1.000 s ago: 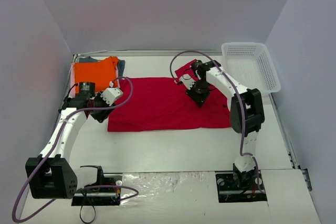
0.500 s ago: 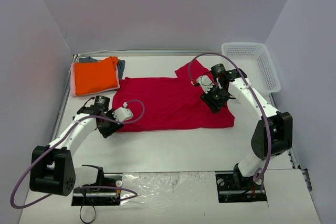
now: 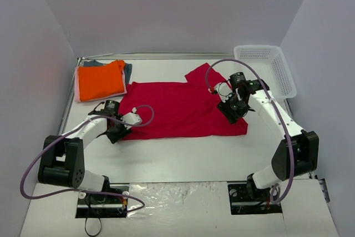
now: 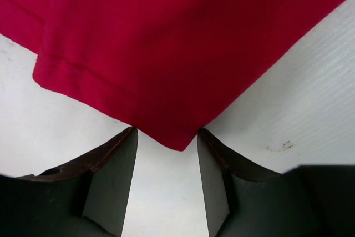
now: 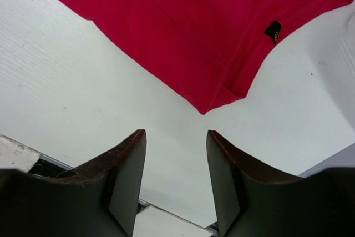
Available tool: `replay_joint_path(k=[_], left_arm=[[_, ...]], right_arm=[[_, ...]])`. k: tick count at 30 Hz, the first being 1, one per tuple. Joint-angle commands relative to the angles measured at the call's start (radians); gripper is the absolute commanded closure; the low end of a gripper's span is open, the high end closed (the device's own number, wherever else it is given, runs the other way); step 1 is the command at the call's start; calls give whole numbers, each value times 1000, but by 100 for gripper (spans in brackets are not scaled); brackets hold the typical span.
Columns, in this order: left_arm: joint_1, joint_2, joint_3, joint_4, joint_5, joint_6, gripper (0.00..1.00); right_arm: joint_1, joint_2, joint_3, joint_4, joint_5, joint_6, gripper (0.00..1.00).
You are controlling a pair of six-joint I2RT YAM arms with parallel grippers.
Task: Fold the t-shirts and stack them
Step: Fold the flattened tshirt in 1/3 of the way
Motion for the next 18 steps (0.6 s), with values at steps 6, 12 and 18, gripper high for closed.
replay_joint_path(k=[6,12,18], left_arm=[[0,16,28,-11,72,6,69],[0,34,45,-31,106,-2,98],[0,14,55,-36,103,-8,98]], right_arm=[[-47,-56,-57,-27,46,-2,55],[-85,-46,-135,-33,92,-11,55],[-99,-19,-198,-36,131,-47,53]])
